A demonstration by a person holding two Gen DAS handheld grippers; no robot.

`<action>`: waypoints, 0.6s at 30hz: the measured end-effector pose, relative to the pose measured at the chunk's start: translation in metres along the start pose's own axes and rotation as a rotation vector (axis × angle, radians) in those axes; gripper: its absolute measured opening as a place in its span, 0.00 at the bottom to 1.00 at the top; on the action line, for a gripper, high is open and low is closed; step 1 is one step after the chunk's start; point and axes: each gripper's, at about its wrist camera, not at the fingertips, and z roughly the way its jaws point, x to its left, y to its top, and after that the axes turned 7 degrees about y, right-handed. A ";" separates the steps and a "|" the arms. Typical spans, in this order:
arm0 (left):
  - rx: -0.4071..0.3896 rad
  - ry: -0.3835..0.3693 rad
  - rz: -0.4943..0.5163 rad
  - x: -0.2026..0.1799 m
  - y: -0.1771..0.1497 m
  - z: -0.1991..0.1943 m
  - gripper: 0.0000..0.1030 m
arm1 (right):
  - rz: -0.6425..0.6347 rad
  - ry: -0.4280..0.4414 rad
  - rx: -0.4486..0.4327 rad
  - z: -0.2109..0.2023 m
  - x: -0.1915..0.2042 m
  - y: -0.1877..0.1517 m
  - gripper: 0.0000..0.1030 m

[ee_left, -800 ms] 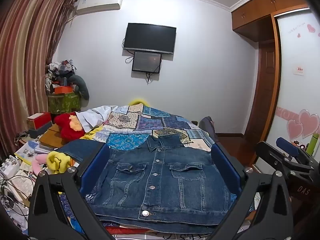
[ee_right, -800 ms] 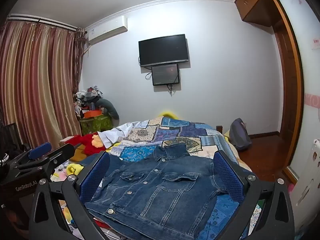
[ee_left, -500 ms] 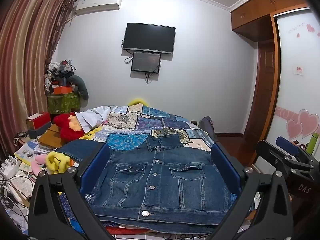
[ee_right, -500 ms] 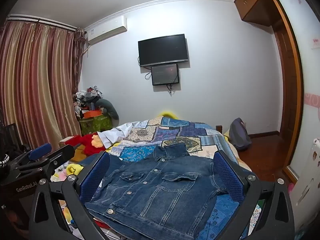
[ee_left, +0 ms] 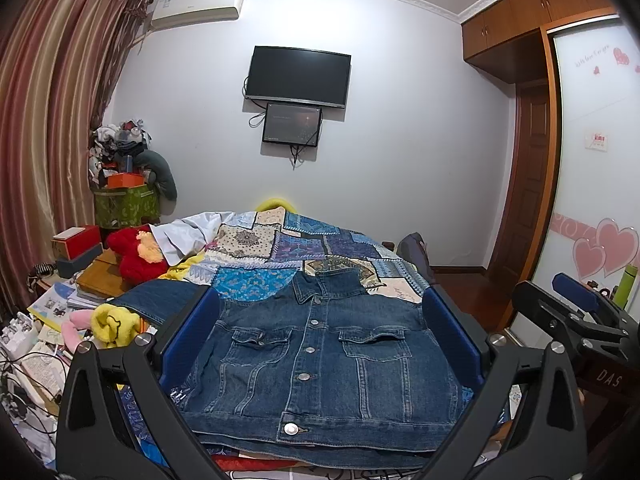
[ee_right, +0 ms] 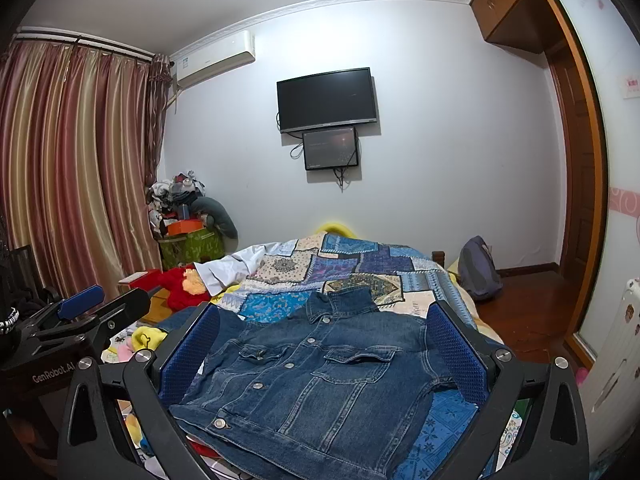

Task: Fold large clothes

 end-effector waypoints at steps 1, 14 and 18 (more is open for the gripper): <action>-0.001 0.001 0.002 -0.001 0.000 0.000 0.99 | -0.001 0.000 0.000 0.000 0.000 0.000 1.00; 0.001 -0.002 -0.001 -0.002 -0.002 0.001 0.99 | -0.002 -0.001 0.002 0.002 0.001 0.001 1.00; 0.000 -0.001 0.001 -0.001 0.000 0.002 0.99 | -0.002 0.000 0.002 0.003 0.001 0.001 1.00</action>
